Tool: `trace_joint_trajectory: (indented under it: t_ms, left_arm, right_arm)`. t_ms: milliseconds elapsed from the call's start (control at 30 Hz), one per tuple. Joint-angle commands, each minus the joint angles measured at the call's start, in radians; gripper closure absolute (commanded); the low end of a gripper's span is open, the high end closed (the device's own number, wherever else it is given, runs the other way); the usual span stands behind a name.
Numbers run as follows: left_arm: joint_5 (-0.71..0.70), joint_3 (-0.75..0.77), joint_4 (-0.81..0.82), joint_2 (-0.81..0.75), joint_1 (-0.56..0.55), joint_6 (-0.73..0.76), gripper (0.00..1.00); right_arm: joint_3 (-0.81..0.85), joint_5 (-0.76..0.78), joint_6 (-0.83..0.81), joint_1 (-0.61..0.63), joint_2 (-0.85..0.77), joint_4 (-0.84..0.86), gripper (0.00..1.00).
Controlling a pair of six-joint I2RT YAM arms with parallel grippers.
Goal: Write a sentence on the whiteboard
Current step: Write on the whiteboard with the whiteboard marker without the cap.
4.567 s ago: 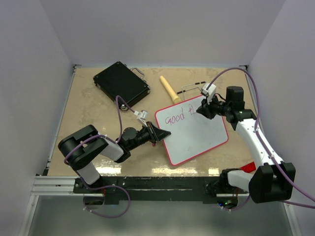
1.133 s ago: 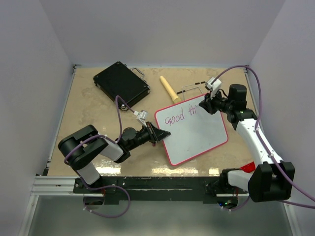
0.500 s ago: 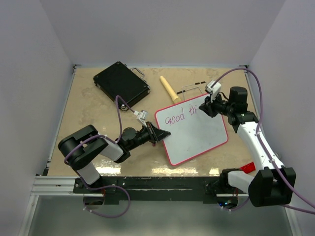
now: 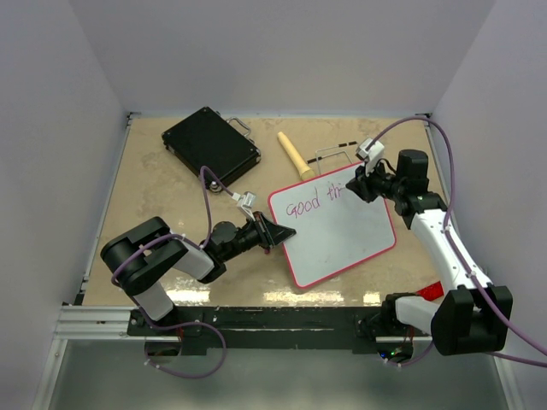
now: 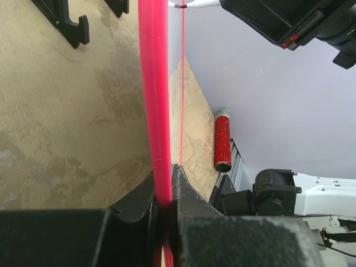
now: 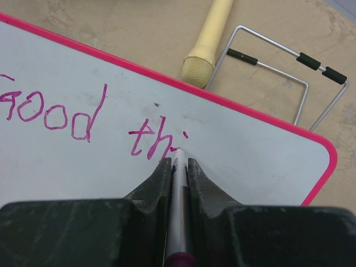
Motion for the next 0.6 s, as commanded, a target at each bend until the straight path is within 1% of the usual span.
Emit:
trace_joint_trajectory:
  t_ms: [0, 200, 433, 567]
  left_arm:
    - [0.044, -0.005, 0.191, -0.026, -0.005, 0.095, 1.00]
    - [0.043, -0.005, 0.191, -0.024, -0.005, 0.095, 1.00]
    - [0.044, -0.003, 0.193, -0.023, -0.005, 0.095, 1.00]
    - [0.044, -0.003, 0.195, -0.021, -0.005, 0.095, 1.00]
  right_arm:
    - [0.008, 0.055, 0.015, -0.002, -0.007, 0.046, 1.00]
    - [0.010, 0.027, -0.010, -0.002, -0.010, 0.020, 1.00]
    - [0.034, -0.062, -0.121, -0.002, 0.013, -0.130, 1.00]
    - [0.034, -0.067, -0.147, -0.002, 0.008, -0.163, 1.00]
